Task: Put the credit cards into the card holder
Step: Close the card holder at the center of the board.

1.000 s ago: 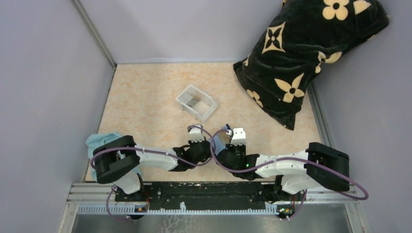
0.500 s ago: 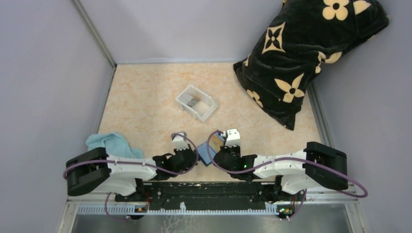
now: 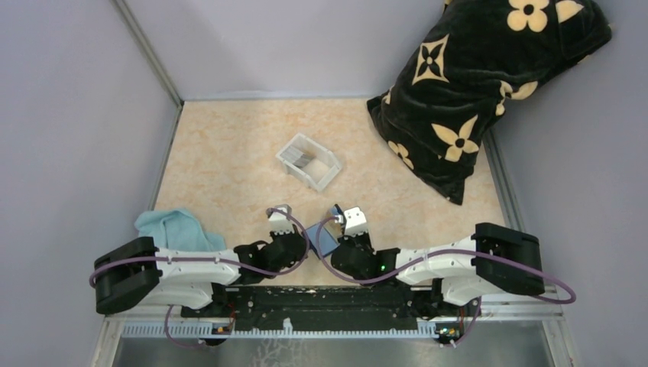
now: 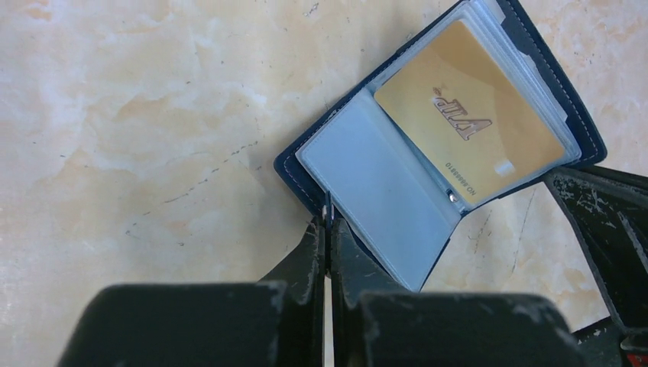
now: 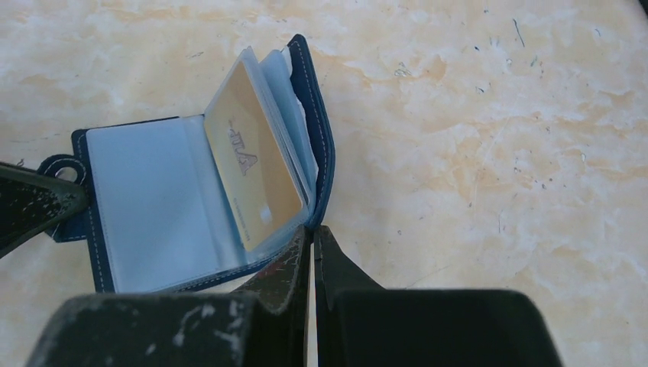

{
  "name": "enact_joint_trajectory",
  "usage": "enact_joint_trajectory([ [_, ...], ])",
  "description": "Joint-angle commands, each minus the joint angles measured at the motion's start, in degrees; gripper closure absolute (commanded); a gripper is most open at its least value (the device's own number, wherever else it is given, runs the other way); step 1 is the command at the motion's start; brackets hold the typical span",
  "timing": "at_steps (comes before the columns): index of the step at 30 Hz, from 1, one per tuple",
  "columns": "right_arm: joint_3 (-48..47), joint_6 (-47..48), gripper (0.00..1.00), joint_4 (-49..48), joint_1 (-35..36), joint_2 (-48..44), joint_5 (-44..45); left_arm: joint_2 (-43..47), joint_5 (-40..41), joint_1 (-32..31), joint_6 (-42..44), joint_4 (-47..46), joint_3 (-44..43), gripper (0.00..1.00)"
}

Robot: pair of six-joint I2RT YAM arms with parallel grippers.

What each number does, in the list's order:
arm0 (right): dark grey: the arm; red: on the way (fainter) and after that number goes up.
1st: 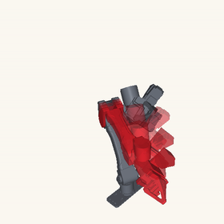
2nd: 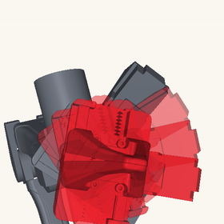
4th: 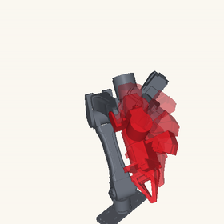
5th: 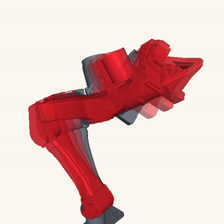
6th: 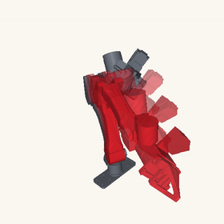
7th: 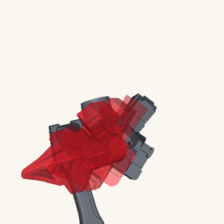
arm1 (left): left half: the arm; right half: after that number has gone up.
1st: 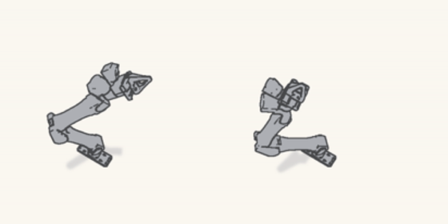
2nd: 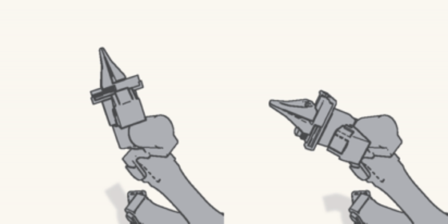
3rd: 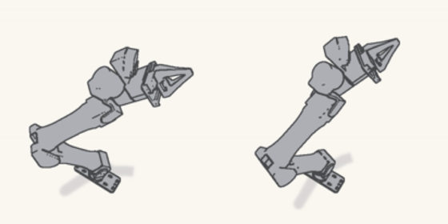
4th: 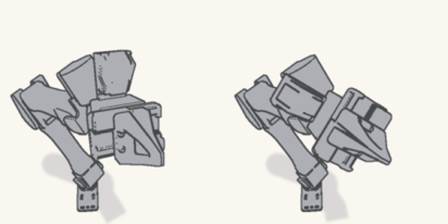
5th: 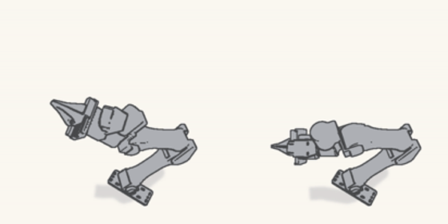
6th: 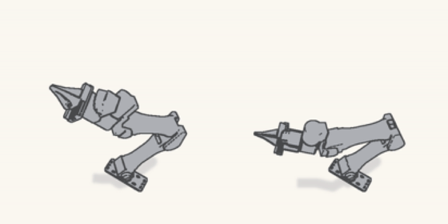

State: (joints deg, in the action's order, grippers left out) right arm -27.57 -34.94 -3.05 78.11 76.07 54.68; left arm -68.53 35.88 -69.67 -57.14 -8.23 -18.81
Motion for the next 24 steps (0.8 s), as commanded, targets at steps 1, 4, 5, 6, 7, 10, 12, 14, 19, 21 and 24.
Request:
enact_joint_trajectory([
  [1,-2.9,4.8,1.0,-5.7,2.1,0.4,1.7,0.6,2.3,-0.2,1.9,1.0,-2.7,1.0],
  [4,-3.1,7.0,1.0,-7.7,3.5,0.8,1.9,1.0,3.1,-0.2,2.5,1.2,-3.9,1.0],
  [5,-3.2,7.8,1.0,-8.3,4.0,1.1,1.8,1.0,3.4,-0.1,2.7,1.4,-4.3,1.0],
  [6,-3.5,8.4,1.0,-8.7,4.8,1.5,1.8,1.0,3.6,-0.2,2.9,1.6,-4.7,1.0],
  [7,-3.8,9.2,1.0,-9.2,5.1,2.0,1.9,1.0,3.8,-0.1,2.9,1.9,-5.2,1.0],
  [10,-5.0,11.1,1.0,-10.2,6.9,4.2,1.9,0.5,4.3,-0.1,3.3,2.2,-6.1,1.0],
  [12,-5.7,11.6,1.0,-10.6,7.7,5.4,1.2,0.0,4.4,0.1,3.2,2.2,-6.4,1.0],
  [14,-5.9,12.2,1.0,-11.5,8.6,6.4,0.4,-0.7,4.3,0.2,2.9,2.6,-6.6,1.0],
  [19,-6.9,12.6,1.0,-12.9,10.7,9.4,-1.7,-2.2,4.6,0.5,0.3,4.7,-6.8,1.0],
  [21,-7.1,12.9,1.0,-13.7,11.4,10.6,-2.6,-2.3,4.8,0.4,-0.7,5.0,-6.4,1.0],
  [24,-7.6,13.0,1.0,-14.3,11.8,12.2,-4.1,-2.4,5.3,0.4,-2.2,5.2,-5.2,1.0],
])
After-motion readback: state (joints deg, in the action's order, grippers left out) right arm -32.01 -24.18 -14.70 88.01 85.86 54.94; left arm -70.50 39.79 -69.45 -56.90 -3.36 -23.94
